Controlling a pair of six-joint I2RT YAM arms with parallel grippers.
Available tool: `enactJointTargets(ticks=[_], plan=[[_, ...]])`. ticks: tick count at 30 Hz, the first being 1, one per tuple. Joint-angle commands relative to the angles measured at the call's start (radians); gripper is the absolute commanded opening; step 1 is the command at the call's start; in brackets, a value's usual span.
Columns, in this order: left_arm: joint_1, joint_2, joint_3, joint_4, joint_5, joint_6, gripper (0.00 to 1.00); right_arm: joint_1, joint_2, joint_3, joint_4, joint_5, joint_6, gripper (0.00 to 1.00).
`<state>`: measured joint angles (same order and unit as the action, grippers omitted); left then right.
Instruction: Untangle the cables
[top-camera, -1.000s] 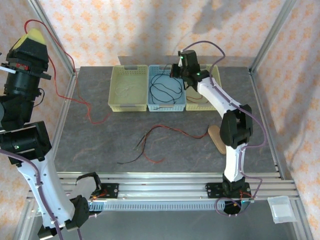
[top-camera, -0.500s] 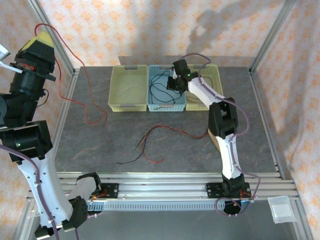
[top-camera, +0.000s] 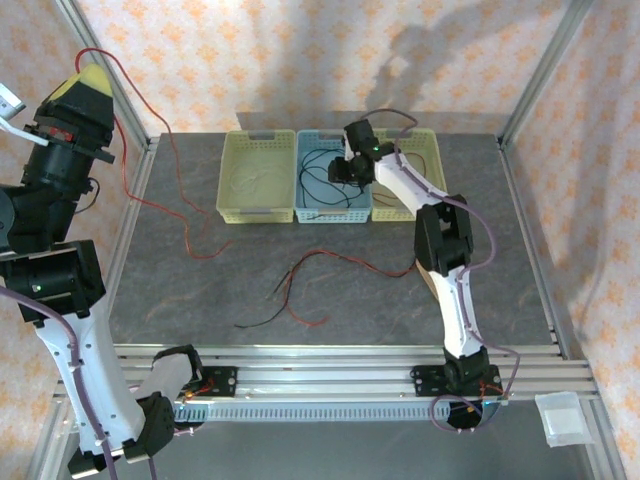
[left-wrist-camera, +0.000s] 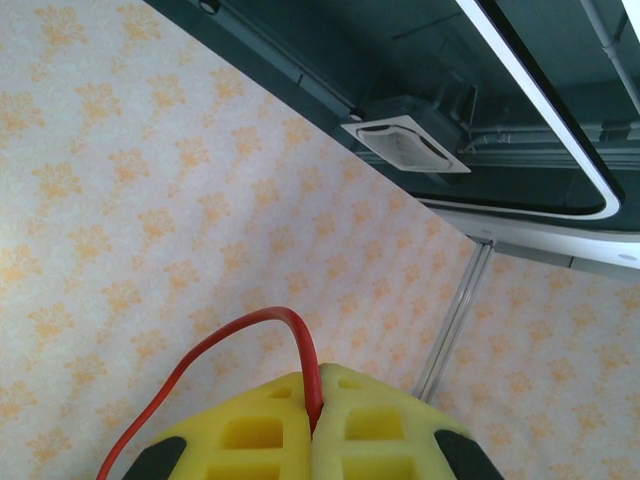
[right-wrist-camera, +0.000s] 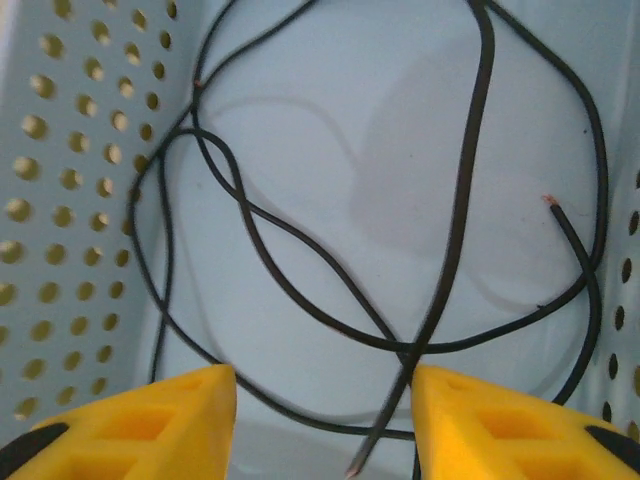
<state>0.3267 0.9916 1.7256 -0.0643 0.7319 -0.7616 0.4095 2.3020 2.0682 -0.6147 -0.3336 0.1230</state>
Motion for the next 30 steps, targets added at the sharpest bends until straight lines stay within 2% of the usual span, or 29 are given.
enactJointTargets(ticks=[1, 4, 6, 10, 16, 18, 20, 23, 27, 30], plan=[[-0.012, 0.002, -0.010, -0.006, 0.041, -0.002, 0.00, 0.002, -0.118, 0.007, -0.012, 0.014, -0.011, 0.61], [-0.018, 0.010, -0.025, 0.009, 0.057, -0.016, 0.00, 0.002, -0.176, -0.014, -0.007, 0.038, -0.017, 0.77], [-0.024, 0.013, -0.033, 0.014, 0.065, -0.020, 0.00, 0.002, -0.211, -0.021, -0.003, 0.042, -0.023, 0.81], [-0.039, 0.022, -0.031, 0.014, 0.077, -0.024, 0.00, 0.005, -0.302, -0.059, 0.042, 0.009, -0.049, 0.82], [-0.073, 0.036, -0.034, 0.017, 0.089, -0.025, 0.00, 0.011, -0.531, -0.241, 0.310, -0.163, -0.065, 0.82], [-0.097, 0.041, -0.044, 0.028, 0.082, -0.027, 0.00, 0.025, -0.635, -0.348, 0.455, -0.219, -0.074, 0.83], [-0.142, 0.050, -0.052, 0.038, 0.061, -0.020, 0.00, 0.046, -0.731, -0.458, 0.613, -0.253, -0.069, 0.84], [-0.260, 0.076, -0.050, 0.022, -0.008, 0.031, 0.00, 0.083, -0.830, -0.563, 0.785, -0.306, -0.055, 0.86], [-0.435, 0.130, -0.021, 0.011, -0.110, 0.114, 0.00, 0.172, -0.886, -0.613, 0.874, -0.331, -0.068, 0.87], [-0.515, 0.179, 0.020, 0.027, -0.146, 0.137, 0.00, 0.230, -0.907, -0.672, 0.959, -0.343, -0.058, 0.87]])
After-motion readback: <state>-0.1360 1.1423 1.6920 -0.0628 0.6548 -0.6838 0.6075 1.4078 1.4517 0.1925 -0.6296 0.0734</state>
